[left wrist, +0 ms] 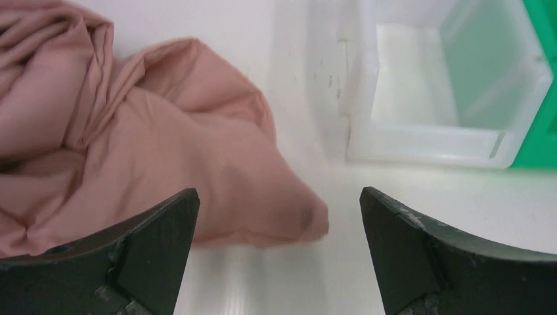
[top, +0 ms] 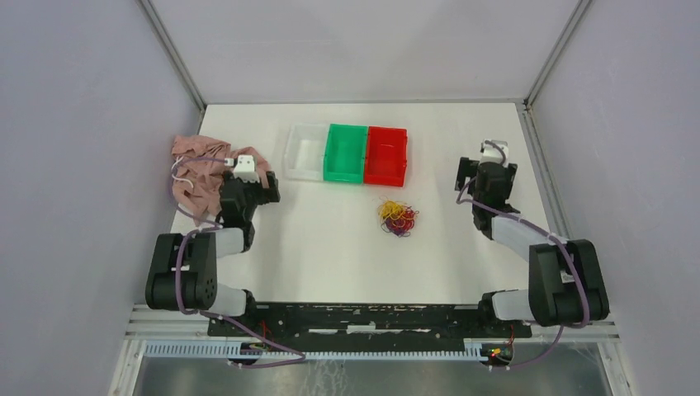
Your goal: Untangle the cables
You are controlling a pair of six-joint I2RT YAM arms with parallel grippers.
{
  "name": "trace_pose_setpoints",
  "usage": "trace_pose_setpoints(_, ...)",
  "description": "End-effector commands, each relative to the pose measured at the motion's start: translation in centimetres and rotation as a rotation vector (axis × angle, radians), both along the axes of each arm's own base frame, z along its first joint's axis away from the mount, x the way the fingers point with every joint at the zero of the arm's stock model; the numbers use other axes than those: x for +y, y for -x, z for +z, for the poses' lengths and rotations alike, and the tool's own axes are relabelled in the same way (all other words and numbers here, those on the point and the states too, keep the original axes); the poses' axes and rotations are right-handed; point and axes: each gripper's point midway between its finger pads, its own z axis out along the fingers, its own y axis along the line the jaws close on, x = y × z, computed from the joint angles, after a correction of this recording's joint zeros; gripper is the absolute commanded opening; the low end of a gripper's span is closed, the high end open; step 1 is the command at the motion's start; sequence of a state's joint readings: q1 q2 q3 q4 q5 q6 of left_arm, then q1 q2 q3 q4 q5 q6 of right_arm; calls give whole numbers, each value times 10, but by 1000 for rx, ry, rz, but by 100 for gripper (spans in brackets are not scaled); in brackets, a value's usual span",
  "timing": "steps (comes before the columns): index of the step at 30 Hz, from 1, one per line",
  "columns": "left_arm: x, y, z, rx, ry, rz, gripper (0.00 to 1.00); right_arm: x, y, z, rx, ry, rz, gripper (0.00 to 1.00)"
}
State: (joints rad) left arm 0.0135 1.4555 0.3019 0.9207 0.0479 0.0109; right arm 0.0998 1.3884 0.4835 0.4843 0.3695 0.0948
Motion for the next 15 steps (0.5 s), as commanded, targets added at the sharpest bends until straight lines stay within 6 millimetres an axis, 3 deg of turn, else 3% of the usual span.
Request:
trace_pose_setpoints(1, -12, -15, 25, 135, -36, -106, 99, -7, 8, 50, 37, -79, -113, 99)
trace_pose_setpoints(3, -16, -10, 28, 194, -43, -147, 99, -8, 13, 61, 25, -162, -178, 99)
trace_pose_setpoints(6, -26, -2, 43, 232, -55, -226, 99, -23, 32, 68, 48, -316, -440, 99)
trace_pose_setpoints(10, -38, 13, 66, 276, -50, -310, 99, 22, 27, 80, 111, -543, -213, 98)
trace_pose_setpoints(15, -55, 35, 89, 336, -11, -414, 99, 93, 49, 103, 126, -612, -30, 88)
